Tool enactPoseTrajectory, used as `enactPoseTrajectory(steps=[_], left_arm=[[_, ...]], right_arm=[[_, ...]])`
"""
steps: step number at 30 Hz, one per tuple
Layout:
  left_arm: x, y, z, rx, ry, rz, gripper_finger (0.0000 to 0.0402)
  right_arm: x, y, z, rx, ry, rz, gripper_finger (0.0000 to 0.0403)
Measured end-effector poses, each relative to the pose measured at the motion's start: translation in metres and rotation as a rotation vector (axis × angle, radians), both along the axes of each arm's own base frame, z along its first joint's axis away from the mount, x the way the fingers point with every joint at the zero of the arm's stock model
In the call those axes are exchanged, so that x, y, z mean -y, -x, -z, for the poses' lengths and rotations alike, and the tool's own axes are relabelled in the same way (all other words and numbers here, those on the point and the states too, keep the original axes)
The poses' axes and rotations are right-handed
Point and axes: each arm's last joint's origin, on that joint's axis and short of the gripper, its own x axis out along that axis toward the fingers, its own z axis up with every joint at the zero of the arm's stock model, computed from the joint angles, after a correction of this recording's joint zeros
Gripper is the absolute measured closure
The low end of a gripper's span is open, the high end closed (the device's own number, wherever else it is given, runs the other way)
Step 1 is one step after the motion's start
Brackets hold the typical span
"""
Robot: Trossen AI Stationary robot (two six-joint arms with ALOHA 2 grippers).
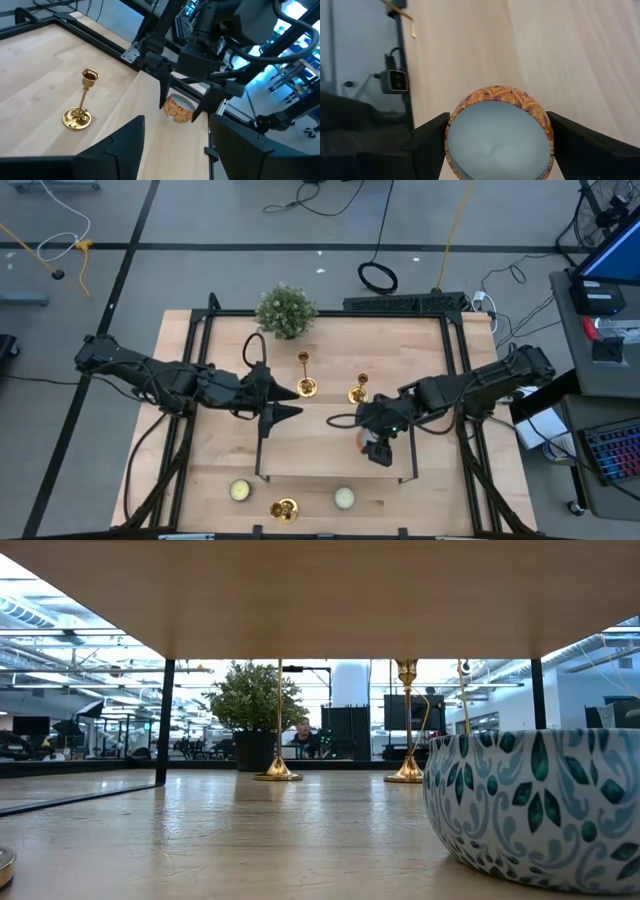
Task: Pick & Place candle stick holders
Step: Put the orange scented candle on the shelf
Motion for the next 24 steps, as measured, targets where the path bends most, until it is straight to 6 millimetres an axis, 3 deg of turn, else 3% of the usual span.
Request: enactPoseTrajectory(steps=[7,24], left_arm=[[-0.0005,0.0000,0.0000,0.001,-0.006,-0.017,0.0172],[-0.0034,-0.0006,0.0000,0.003,-0.008,-0.049,0.0172]], right_arm=[[0.0036,0.0083,0.0051,-0.103,0.040,0.062,0.0108],[0.0064,0.0099,0.0062,-0.129,0.051,0.153,0.0108]])
